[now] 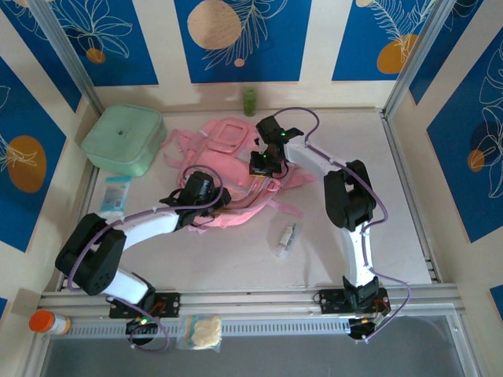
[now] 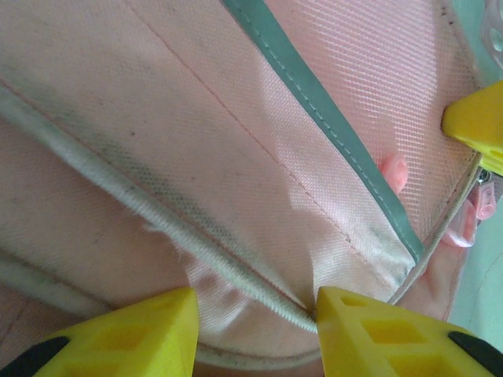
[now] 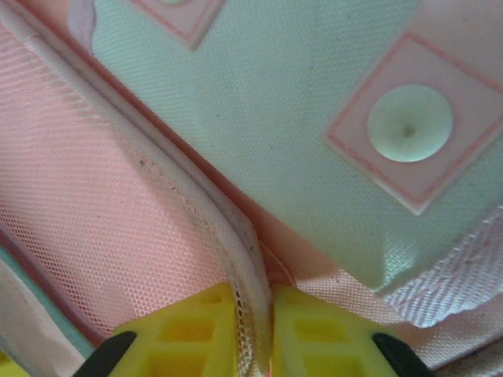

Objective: Pack books, pencil case, and school supplies into a backpack

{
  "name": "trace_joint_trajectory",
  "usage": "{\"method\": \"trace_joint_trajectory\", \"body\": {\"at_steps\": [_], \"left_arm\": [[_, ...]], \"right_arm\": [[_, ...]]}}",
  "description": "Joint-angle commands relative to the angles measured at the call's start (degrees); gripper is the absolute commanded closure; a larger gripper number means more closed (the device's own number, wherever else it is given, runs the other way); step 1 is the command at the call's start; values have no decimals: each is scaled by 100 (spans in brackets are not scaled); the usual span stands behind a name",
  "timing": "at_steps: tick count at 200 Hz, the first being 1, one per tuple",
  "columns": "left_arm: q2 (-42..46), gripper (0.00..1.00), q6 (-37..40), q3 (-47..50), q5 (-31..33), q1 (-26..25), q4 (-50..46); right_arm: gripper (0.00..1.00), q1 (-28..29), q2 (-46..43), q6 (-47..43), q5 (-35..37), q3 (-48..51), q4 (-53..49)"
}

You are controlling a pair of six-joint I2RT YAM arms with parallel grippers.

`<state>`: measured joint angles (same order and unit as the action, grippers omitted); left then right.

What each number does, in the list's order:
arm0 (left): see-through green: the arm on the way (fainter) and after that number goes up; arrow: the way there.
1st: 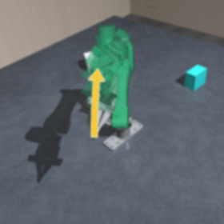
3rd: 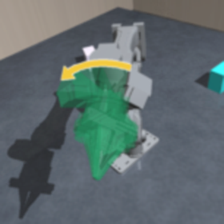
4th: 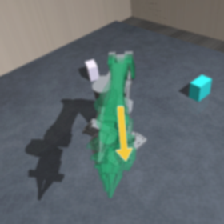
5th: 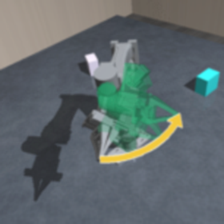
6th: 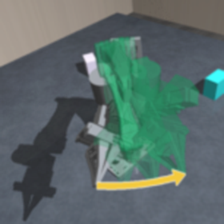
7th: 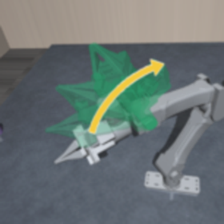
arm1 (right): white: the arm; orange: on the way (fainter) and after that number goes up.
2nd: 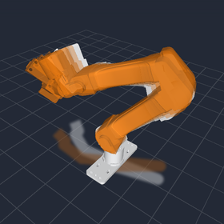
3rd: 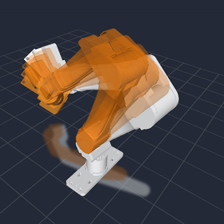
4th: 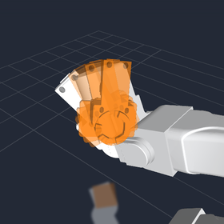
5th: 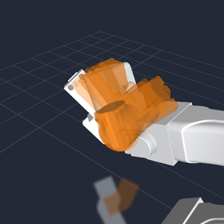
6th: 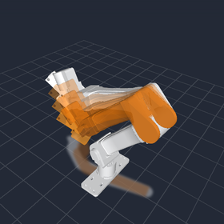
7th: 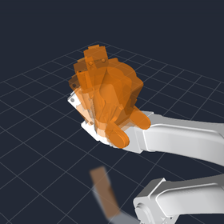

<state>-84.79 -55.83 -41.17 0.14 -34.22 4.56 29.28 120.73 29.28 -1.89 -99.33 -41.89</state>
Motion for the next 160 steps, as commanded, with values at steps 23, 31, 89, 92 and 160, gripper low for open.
{"method": "trace_joint_trajectory", "body": {"at_steps": [23,31,89,92,160], "left_arm": [[-424,57,196,-213,118,7,255],[-486,57,180,-224,110,14,343],[-890,56,759,-918,-165,398,402],[-909,56,785,-959,-192,432,378],[-258,43,1286,-1116,-162,851,-438]], "right_arm": [[100,-106,-581,140,-549,313,494],[100,-164,-707,193,-651,458,588],[100,-154,-1462,798,-814,1170,688],[100,-115,-1478,831,-809,1205,705],[100,137,-1602,2044,-278,1643,1459]]}}
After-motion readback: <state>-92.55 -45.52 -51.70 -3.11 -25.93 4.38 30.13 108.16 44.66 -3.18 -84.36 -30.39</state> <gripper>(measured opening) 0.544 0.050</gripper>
